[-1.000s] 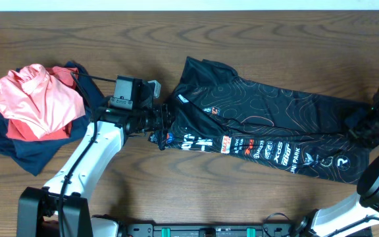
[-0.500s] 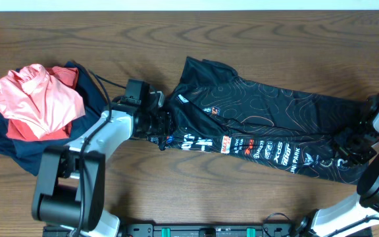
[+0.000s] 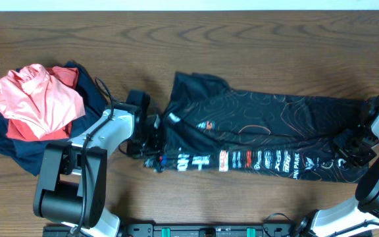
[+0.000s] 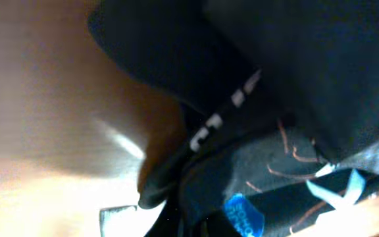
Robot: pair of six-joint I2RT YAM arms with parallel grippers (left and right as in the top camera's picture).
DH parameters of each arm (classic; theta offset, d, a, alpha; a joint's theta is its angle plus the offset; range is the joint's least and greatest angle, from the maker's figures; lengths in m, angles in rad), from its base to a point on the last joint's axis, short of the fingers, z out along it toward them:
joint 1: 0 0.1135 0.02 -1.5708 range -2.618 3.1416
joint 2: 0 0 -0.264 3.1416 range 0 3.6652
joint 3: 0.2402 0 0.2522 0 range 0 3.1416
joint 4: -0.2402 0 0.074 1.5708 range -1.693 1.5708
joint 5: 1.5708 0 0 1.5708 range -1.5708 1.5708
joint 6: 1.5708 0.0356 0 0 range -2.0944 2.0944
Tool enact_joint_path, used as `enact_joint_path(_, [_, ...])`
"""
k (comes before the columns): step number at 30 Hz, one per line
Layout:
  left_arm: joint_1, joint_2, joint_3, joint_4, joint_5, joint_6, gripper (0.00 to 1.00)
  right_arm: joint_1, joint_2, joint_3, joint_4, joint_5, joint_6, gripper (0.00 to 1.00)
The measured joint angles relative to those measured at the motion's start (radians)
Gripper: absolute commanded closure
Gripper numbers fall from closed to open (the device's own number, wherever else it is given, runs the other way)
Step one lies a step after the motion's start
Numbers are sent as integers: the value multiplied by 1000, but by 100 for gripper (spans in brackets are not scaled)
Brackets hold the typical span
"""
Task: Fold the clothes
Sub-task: 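Release the jersey and lift the left gripper away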
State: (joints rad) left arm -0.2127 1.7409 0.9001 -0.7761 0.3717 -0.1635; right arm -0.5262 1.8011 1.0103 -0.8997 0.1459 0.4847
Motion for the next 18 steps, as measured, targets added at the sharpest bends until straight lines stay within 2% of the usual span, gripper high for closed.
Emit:
enact_joint_path(7, [8, 0, -2, -84, -65, -23, 94, 1, -2, -1, 0, 6, -14, 57])
enact_joint_path(8, [8, -3, -2, -86, -67, -23, 89, 3, -2, -1, -2, 8, -18, 57])
enact_joint_path(10, [8, -18, -2, -93, -77, -18, 66, 6, -3, 1, -14, 13, -21, 57])
enact_joint_path(12, [9, -60, -2, -98, -92, -13, 36, 8, -3, 5, -34, 11, -23, 56])
enact_joint_path(13, [10, -93, 1, -96, -96, -15, 26, 11, -3, 8, -53, 11, -23, 55])
enact_joint_path(15, [10, -159, 16, -57, -102, -7, 18, 18, -6, 19, -82, 7, -24, 51])
enact_joint_path(18, [10, -243, 63, 58, -110, 16, 17, 30, -42, 64, -102, -16, -39, 42])
